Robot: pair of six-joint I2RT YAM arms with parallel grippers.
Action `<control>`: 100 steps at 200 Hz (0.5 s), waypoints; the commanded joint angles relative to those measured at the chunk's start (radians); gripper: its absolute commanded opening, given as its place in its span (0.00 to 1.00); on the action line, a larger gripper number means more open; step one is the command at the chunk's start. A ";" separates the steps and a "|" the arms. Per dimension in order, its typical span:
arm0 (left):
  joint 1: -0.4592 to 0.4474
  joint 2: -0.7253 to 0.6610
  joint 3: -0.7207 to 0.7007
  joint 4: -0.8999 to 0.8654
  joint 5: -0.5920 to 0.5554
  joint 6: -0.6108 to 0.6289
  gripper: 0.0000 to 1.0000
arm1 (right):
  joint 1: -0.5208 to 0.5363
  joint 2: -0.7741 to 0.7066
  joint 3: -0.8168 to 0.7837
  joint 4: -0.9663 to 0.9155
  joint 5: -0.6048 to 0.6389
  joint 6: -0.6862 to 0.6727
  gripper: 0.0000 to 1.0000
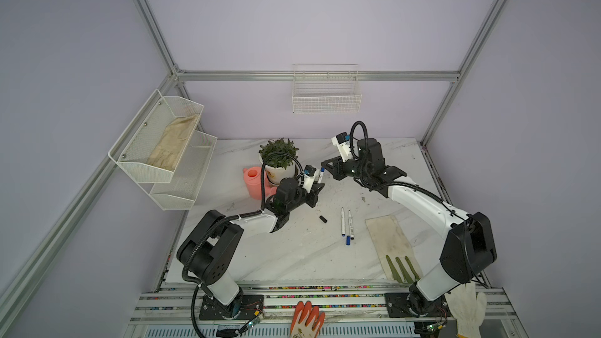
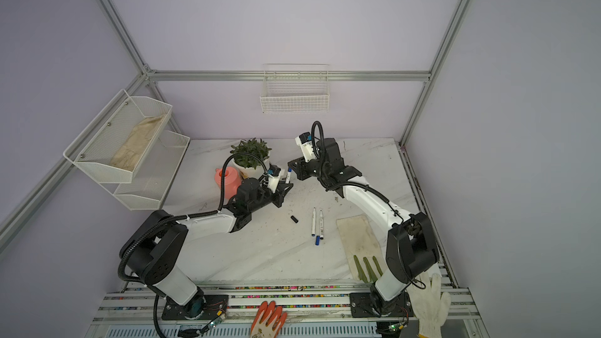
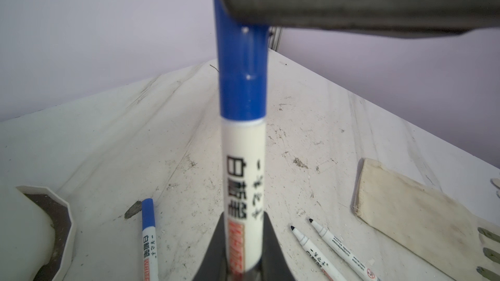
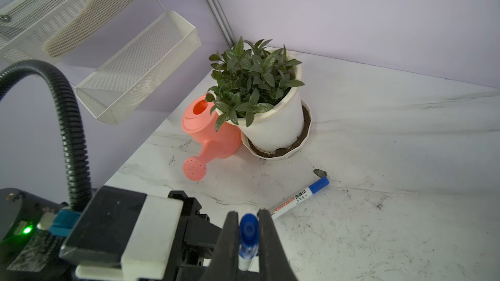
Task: Insert pens into pen caps
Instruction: Put on the pen cap to the pen.
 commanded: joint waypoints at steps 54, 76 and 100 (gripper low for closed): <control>-0.150 -0.001 -0.101 0.466 -0.118 0.026 0.00 | 0.005 0.030 0.058 -0.281 0.002 -0.030 0.00; -0.176 0.042 -0.112 0.480 -0.129 0.036 0.00 | 0.005 0.025 0.094 -0.282 0.022 -0.031 0.01; -0.193 0.084 -0.123 0.511 -0.138 0.027 0.00 | 0.005 0.015 0.122 -0.279 0.039 -0.030 0.05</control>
